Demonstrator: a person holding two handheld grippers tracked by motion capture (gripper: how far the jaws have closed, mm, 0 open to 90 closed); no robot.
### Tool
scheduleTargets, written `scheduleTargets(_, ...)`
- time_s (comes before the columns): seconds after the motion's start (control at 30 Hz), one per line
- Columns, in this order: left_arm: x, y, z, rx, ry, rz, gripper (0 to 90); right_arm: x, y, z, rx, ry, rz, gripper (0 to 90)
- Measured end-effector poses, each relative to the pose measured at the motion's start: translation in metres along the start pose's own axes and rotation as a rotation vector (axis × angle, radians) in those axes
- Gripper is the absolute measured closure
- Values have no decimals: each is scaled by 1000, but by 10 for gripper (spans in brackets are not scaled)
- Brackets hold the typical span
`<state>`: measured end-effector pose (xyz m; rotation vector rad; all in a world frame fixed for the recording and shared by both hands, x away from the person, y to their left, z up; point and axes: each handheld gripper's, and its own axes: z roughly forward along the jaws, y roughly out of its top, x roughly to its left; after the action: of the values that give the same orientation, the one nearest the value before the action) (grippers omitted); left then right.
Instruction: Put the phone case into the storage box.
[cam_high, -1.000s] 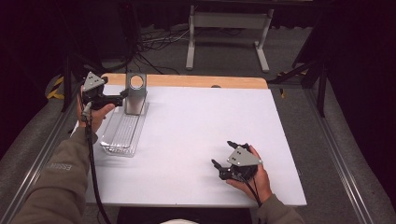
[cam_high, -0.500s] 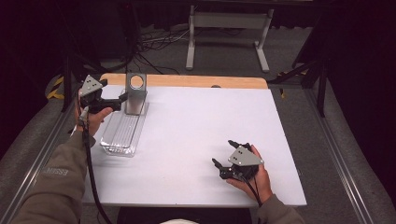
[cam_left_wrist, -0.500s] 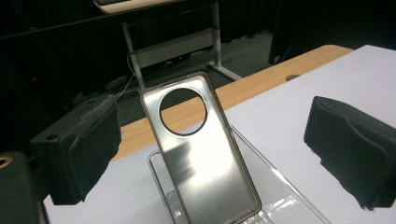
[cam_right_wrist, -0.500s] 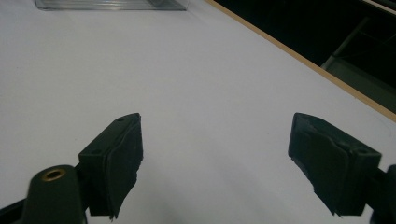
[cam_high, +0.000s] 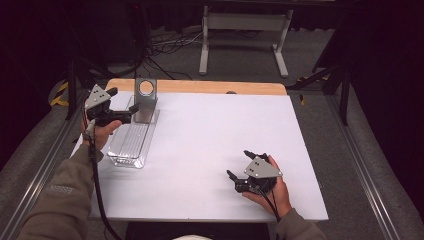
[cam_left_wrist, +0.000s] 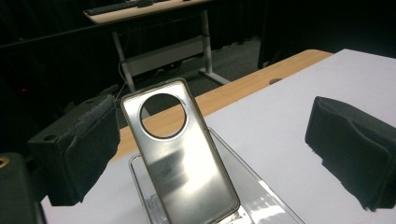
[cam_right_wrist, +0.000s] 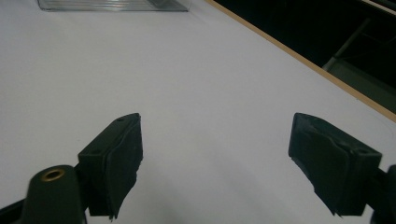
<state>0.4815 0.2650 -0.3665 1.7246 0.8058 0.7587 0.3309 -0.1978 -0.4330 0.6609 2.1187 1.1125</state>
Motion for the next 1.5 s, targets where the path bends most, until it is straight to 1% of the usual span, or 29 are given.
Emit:
scheduleTargets(0.07,-2,0,-3,-3,-1,9,40,0,0,0,-3,0,2,186)
scheduleTargets(0.1,-3,1,-5,-10,-10,7,39,0,0,0,-6,-2,2,185)
scheduleTargets(0.2,-6,1,-9,-29,-17,5,39,0,0,-1,-7,2,0,185)
scheduleTargets(0.3,-10,0,-11,-30,-25,19,39,-1,0,-1,-11,-7,-1,185)
scheduleTargets(0.4,-14,-2,-12,-38,-36,18,38,-1,0,-1,-14,-14,3,185)
scheduleTargets(0.5,-18,-3,-14,-41,-46,22,38,-1,0,-2,-16,-14,4,185)
scheduleTargets(0.57,-21,-4,-16,-49,-51,19,37,-1,1,-2,-17,-13,5,185)
scheduleTargets(0.7,-25,-5,-19,-58,-59,31,37,-1,1,-2,-17,-13,4,185)
scheduleTargets(0.73,-27,-6,-20,-65,-60,28,37,-1,1,-2,-17,-13,4,185)
scheduleTargets(0.77,-28,-7,-20,-58,-67,30,37,-1,1,-2,-18,-14,4,185)
scheduleTargets(0.93,-34,-7,-24,-66,-67,43,35,-1,1,-2,-19,-13,5,185)
scheduleTargets(1.13,-42,-8,-29,-72,-92,63,33,0,2,-3,-21,-10,2,185)
scheduleTargets(1.17,-43,-8,-29,-78,-98,55,33,0,2,-3,-22,-8,3,185)
scheduleTargets(1.23,-44,-8,-30,-71,-101,65,33,0,2,-3,-22,-8,2,185)
scheduleTargets(1.27,-46,-8,-30,-81,-107,54,33,0,2,-3,-22,-8,3,185)
scheduleTargets(1.5,-53,-8,-35,-91,-127,72,33,0,3,-4,-24,-11,0,185)
